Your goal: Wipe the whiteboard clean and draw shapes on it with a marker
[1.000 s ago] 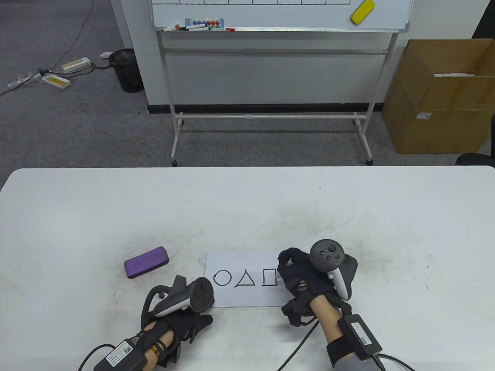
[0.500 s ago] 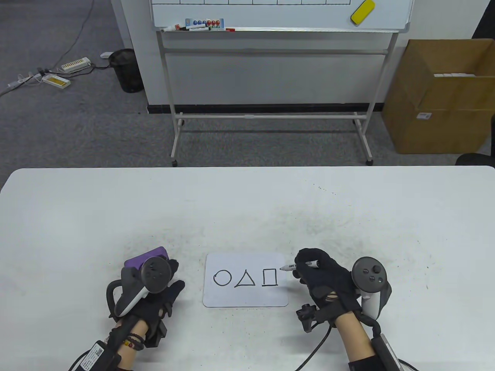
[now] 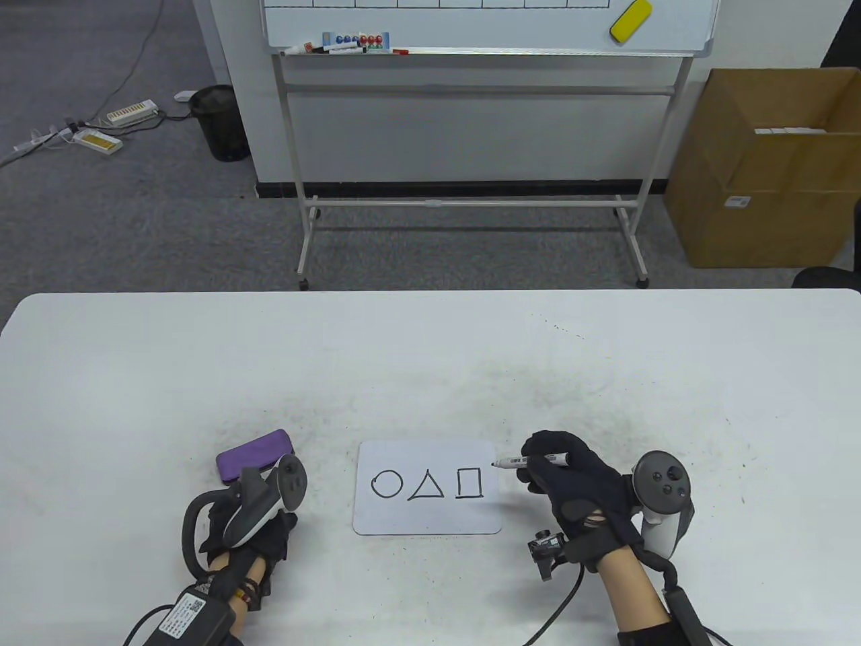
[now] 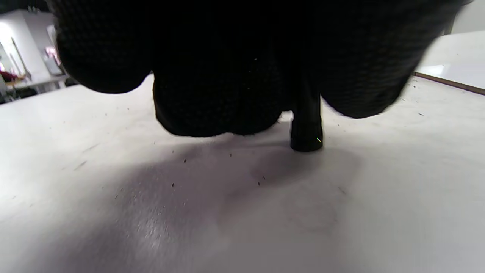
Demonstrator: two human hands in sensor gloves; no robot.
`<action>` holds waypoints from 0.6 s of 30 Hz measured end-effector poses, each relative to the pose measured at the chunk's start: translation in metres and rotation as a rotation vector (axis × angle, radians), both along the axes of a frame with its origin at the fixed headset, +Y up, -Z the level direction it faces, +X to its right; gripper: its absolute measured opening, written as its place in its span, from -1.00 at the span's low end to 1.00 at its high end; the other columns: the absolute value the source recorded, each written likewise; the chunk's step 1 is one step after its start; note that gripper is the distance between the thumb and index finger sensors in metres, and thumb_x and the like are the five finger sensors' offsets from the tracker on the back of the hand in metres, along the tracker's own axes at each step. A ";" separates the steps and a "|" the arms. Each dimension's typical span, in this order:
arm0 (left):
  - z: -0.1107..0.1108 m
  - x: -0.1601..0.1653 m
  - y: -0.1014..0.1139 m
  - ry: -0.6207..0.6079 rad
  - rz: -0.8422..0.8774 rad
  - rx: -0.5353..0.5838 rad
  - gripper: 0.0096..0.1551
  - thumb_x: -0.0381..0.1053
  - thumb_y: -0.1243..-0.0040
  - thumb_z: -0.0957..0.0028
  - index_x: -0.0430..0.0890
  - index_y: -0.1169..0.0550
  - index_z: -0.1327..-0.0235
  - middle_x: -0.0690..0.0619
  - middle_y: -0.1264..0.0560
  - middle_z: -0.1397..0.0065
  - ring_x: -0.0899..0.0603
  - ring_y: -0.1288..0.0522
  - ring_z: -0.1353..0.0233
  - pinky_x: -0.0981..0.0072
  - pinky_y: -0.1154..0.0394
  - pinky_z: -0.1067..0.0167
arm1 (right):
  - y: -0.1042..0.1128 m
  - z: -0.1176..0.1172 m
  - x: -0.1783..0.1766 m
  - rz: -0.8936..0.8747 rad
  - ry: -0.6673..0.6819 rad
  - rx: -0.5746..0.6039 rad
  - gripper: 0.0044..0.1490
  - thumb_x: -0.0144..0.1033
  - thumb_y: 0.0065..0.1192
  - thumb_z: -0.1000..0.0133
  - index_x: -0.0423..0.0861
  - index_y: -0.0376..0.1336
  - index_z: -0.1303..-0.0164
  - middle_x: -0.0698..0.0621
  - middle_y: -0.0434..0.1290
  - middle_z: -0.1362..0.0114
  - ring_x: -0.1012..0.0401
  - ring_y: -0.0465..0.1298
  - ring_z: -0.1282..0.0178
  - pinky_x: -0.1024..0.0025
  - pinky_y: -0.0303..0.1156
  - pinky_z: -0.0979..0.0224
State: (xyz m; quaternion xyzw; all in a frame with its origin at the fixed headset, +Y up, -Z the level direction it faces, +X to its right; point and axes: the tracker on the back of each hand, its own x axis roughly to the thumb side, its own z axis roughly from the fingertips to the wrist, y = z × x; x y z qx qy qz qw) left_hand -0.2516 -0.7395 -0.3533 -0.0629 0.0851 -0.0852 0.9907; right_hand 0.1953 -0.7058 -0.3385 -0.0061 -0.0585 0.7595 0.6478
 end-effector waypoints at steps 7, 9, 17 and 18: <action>0.012 0.016 0.020 -0.059 0.514 0.218 -0.53 0.14 -0.41 0.28 0.10 -0.73 0.08 0.08 -0.81 0.11 0.06 -0.82 0.17 0.15 -0.75 0.14 | 0.001 0.006 -0.011 -0.047 0.009 0.054 -0.47 -0.16 0.57 0.16 0.05 0.49 -0.04 -0.06 0.61 -0.23 0.04 0.81 0.02 0.36 0.77 0.02; 0.014 0.021 0.023 -0.072 0.802 0.220 -0.53 0.14 -0.42 0.27 0.10 -0.73 0.07 0.08 -0.81 0.10 0.06 -0.83 0.16 0.15 -0.76 0.13 | 0.001 0.008 -0.019 -0.102 0.035 0.059 -0.47 -0.17 0.59 0.17 0.06 0.50 -0.03 -0.06 0.62 -0.22 0.05 0.82 0.03 0.36 0.78 0.03; 0.023 0.038 0.011 -0.105 1.427 0.131 -0.55 0.09 -0.43 0.24 0.08 -0.72 0.05 0.06 -0.80 0.07 0.04 -0.83 0.14 0.12 -0.75 0.10 | -0.009 0.016 -0.060 -0.234 0.221 -0.007 -0.49 -0.19 0.63 0.19 0.06 0.52 0.00 -0.06 0.63 -0.22 0.05 0.83 0.02 0.37 0.80 0.03; 0.024 0.039 0.010 -0.090 1.453 0.107 -0.55 0.09 -0.43 0.24 0.08 -0.72 0.05 0.05 -0.80 0.06 0.04 -0.83 0.13 0.11 -0.75 0.09 | -0.010 0.017 -0.064 -0.239 0.236 -0.013 -0.49 -0.19 0.63 0.19 0.06 0.52 0.00 -0.06 0.63 -0.22 0.05 0.83 0.02 0.37 0.80 0.03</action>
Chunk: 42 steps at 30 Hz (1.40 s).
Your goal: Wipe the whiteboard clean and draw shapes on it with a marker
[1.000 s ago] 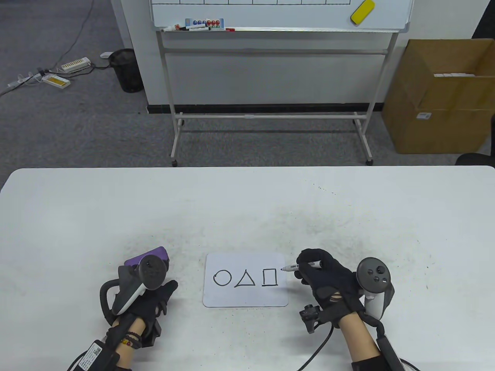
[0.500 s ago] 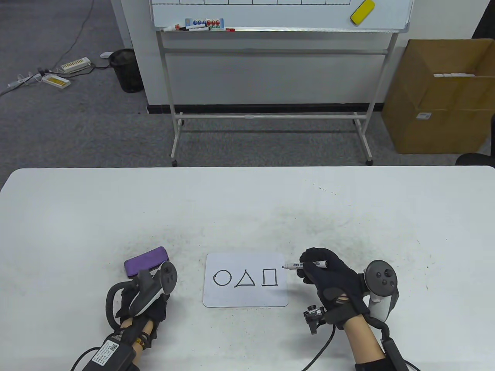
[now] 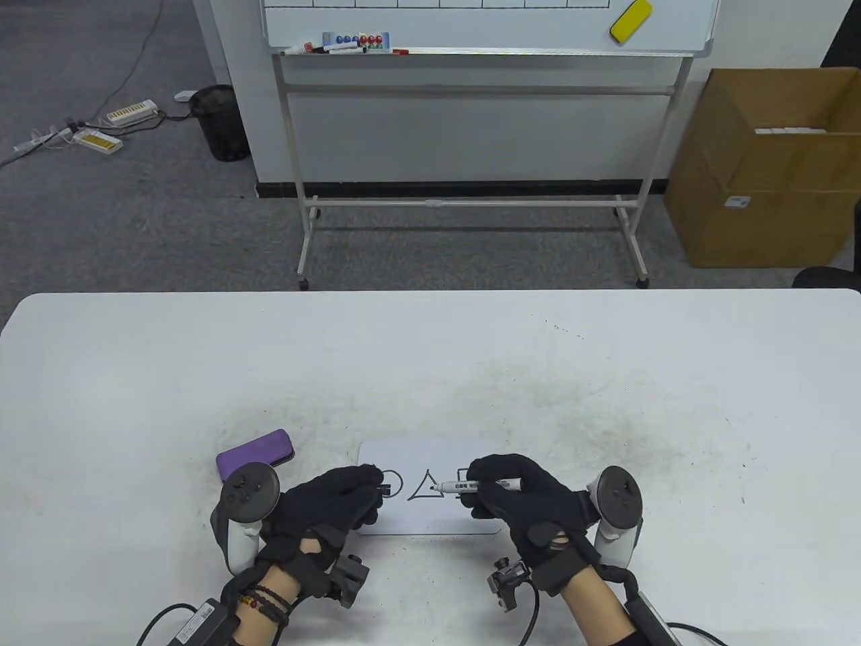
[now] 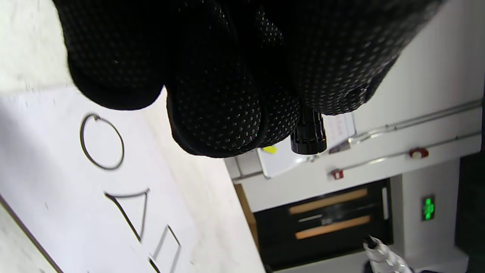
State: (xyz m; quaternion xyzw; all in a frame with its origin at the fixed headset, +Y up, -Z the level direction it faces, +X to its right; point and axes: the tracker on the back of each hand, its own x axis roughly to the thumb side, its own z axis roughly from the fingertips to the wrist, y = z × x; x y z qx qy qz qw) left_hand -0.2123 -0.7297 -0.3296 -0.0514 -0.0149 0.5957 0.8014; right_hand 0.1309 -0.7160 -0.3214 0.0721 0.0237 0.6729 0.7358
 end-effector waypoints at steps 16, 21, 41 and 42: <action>0.010 0.024 -0.002 -0.090 0.115 -0.037 -0.55 0.07 -0.42 0.22 0.07 -0.71 0.03 0.04 -0.80 0.04 0.04 -0.84 0.11 0.10 -0.75 0.06 | -0.011 0.006 -0.026 -0.032 0.052 -0.021 -0.48 -0.20 0.62 0.18 0.07 0.51 -0.01 -0.06 0.61 -0.24 0.06 0.82 -0.03 0.37 0.79 -0.01; 0.013 0.032 0.004 -0.107 0.114 0.033 -0.56 0.05 -0.42 0.23 -0.01 -0.73 0.08 -0.01 -0.81 0.12 0.02 -0.84 0.20 0.12 -0.76 0.15 | -0.013 0.006 -0.028 -0.108 0.080 -0.073 -0.48 -0.23 0.59 0.17 0.05 0.51 -0.02 -0.08 0.61 -0.23 0.05 0.82 -0.01 0.38 0.79 0.00; 0.011 0.045 0.015 -0.211 -0.034 0.207 -0.55 0.09 -0.32 0.16 0.06 -0.67 0.00 0.04 -0.74 -0.06 -0.06 -0.76 0.01 0.03 -0.65 -0.04 | 0.002 0.002 -0.027 -0.086 0.055 0.006 -0.26 -0.09 0.65 0.22 -0.02 0.44 -0.18 -0.02 0.67 -0.17 0.07 0.81 0.04 0.32 0.75 -0.01; 0.010 0.047 0.018 -0.230 -0.109 0.246 -0.54 0.10 -0.32 0.17 0.07 -0.67 -0.01 0.04 -0.73 -0.10 -0.07 -0.75 -0.03 0.00 -0.64 -0.06 | 0.003 0.001 -0.025 -0.066 0.020 0.013 -0.32 -0.11 0.62 0.20 0.00 0.46 -0.16 -0.01 0.67 -0.16 0.08 0.80 0.05 0.31 0.73 0.00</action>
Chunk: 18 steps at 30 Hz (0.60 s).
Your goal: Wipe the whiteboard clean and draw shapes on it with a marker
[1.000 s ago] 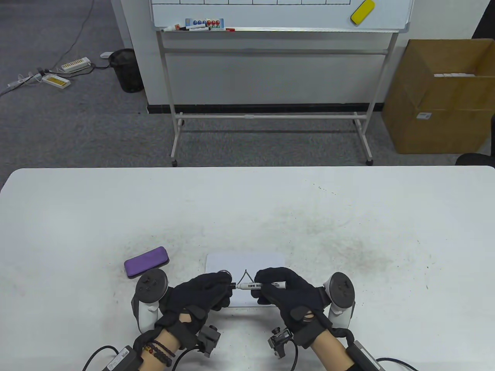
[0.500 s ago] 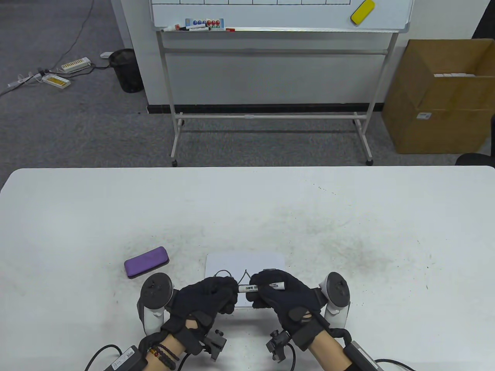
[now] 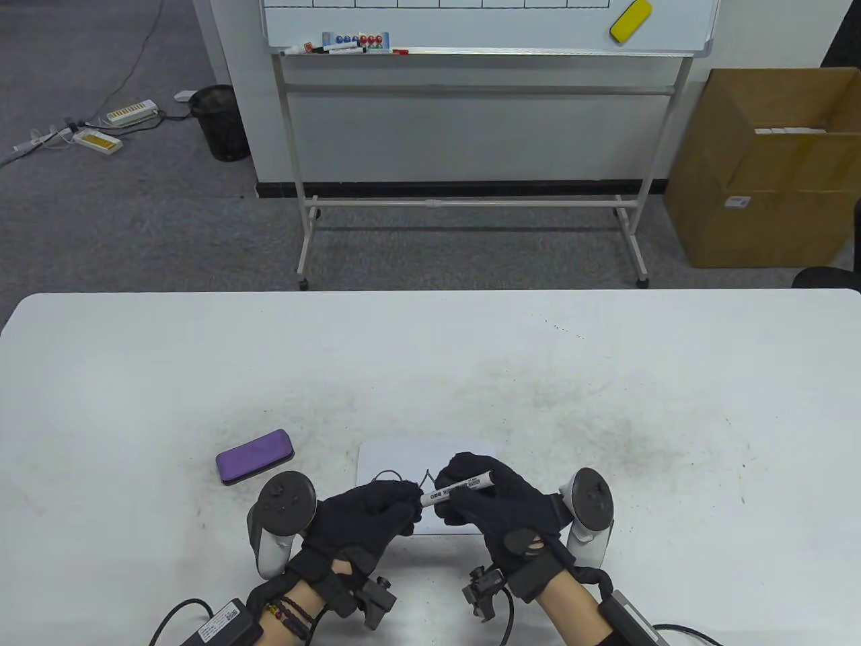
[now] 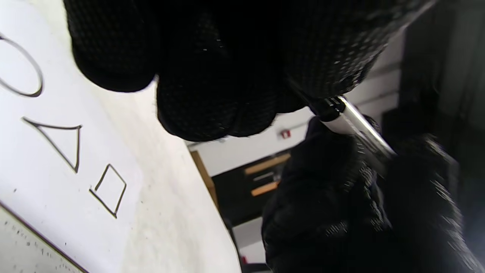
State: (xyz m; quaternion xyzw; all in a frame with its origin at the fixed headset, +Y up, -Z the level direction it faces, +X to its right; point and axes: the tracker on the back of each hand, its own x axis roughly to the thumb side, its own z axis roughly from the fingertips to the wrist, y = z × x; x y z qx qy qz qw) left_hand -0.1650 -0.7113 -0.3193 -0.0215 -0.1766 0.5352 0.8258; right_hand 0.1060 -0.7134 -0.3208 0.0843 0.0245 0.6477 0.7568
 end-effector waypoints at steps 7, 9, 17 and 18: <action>0.009 0.000 0.014 -0.022 -0.396 0.162 -0.24 0.20 -0.26 0.18 0.07 -0.45 -0.37 -0.07 -0.41 -0.55 -0.25 -0.47 -0.50 -0.26 -0.40 -0.38 | 0.030 -0.015 0.019 0.625 -0.230 0.284 -0.27 -0.09 0.50 0.14 -0.03 0.42 -0.27 -0.04 0.66 -0.13 0.02 0.69 0.04 0.22 0.60 -0.03; 0.012 -0.006 0.017 0.002 -0.524 0.216 -0.22 0.22 -0.25 0.19 0.08 -0.42 -0.39 -0.06 -0.36 -0.59 -0.26 -0.41 -0.55 -0.28 -0.36 -0.41 | 0.033 -0.022 0.027 0.770 -0.281 0.297 -0.27 -0.06 0.51 0.15 -0.02 0.44 -0.25 -0.04 0.67 -0.11 0.01 0.69 0.05 0.21 0.60 -0.03; 0.014 -0.045 0.003 0.055 -0.800 0.227 -0.19 0.26 -0.22 0.19 0.09 -0.40 -0.41 -0.05 -0.30 -0.64 -0.28 -0.33 -0.61 -0.30 -0.31 -0.45 | 0.014 -0.081 0.054 1.363 -0.378 0.222 -0.25 -0.01 0.60 0.22 -0.01 0.49 -0.19 -0.03 0.70 -0.02 0.03 0.71 0.14 0.24 0.61 0.06; 0.013 -0.047 0.001 0.058 -0.811 0.223 -0.19 0.26 -0.22 0.19 0.10 -0.40 -0.41 -0.04 -0.30 -0.64 -0.28 -0.33 -0.61 -0.30 -0.31 -0.45 | 0.012 -0.086 0.055 1.405 -0.383 0.220 -0.25 0.00 0.60 0.23 0.00 0.50 -0.18 -0.02 0.70 -0.01 0.04 0.71 0.15 0.25 0.61 0.07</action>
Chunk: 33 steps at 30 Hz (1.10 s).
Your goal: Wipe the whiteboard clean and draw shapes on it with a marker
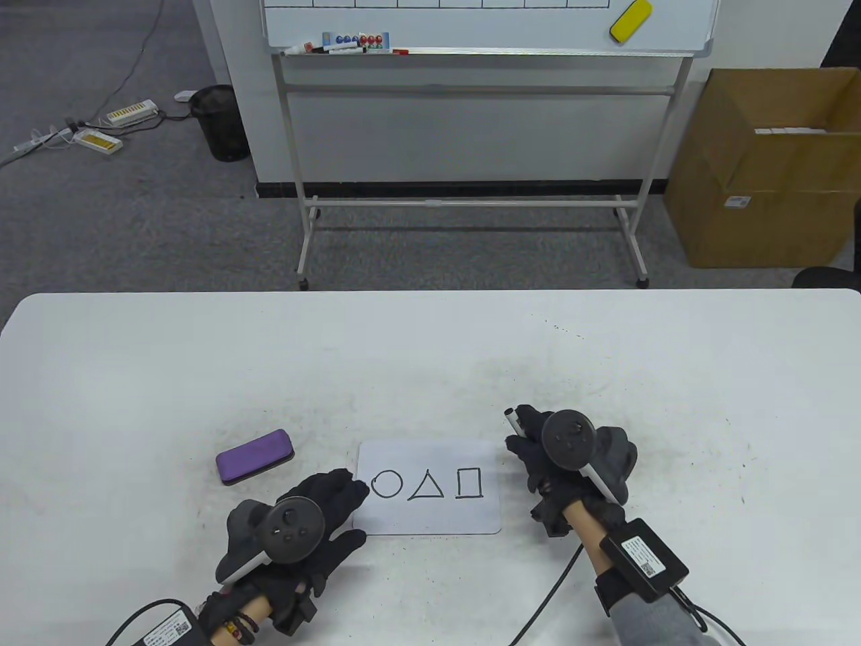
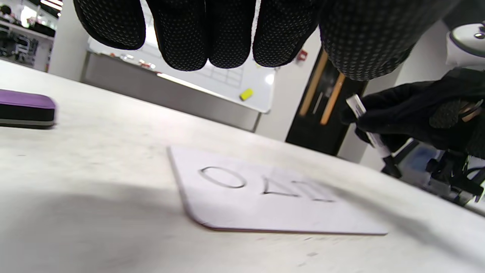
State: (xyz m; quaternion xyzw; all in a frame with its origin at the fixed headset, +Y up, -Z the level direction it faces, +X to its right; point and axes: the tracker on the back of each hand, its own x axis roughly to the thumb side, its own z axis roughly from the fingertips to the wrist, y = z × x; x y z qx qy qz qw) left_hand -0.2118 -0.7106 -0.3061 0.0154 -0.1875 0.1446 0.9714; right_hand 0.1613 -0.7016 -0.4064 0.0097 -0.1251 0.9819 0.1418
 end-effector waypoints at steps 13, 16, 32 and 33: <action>-0.016 -0.014 -0.020 0.000 -0.010 -0.131 -0.20 0.24 -0.22 0.20 0.10 -0.42 -0.40 0.00 -0.27 -0.66 -0.27 -0.32 -0.62 -0.31 -0.29 -0.47 | -0.053 -0.056 0.016 0.418 -0.140 -0.208 -0.27 0.05 0.60 0.32 0.09 0.51 -0.10 0.09 0.72 0.02 0.12 0.74 0.16 0.34 0.64 0.09; -0.017 -0.015 -0.020 0.004 -0.007 -0.135 -0.20 0.24 -0.23 0.20 0.10 -0.42 -0.40 -0.01 -0.26 -0.66 -0.27 -0.31 -0.63 -0.32 -0.28 -0.47 | -0.055 -0.060 0.021 0.360 -0.155 -0.231 -0.26 0.06 0.58 0.32 0.07 0.52 -0.10 0.08 0.73 0.02 0.11 0.74 0.14 0.33 0.63 0.09; -0.017 -0.015 -0.021 -0.065 0.008 -0.191 -0.19 0.25 -0.24 0.22 0.11 -0.42 -0.40 0.00 -0.24 -0.68 -0.27 -0.31 -0.63 -0.34 -0.26 -0.47 | -0.013 -0.042 0.021 0.226 -0.104 -0.144 -0.13 0.15 0.54 0.31 0.05 0.44 -0.24 0.06 0.68 -0.14 0.10 0.74 -0.01 0.33 0.65 0.03; -0.017 -0.014 -0.021 -0.065 0.005 -0.187 -0.18 0.26 -0.24 0.22 0.11 -0.41 -0.40 0.00 -0.23 -0.68 -0.27 -0.30 -0.63 -0.34 -0.26 -0.48 | -0.003 -0.032 0.019 0.198 -0.091 -0.128 -0.11 0.16 0.53 0.30 0.05 0.43 -0.25 0.05 0.67 -0.16 0.09 0.74 -0.03 0.32 0.65 0.01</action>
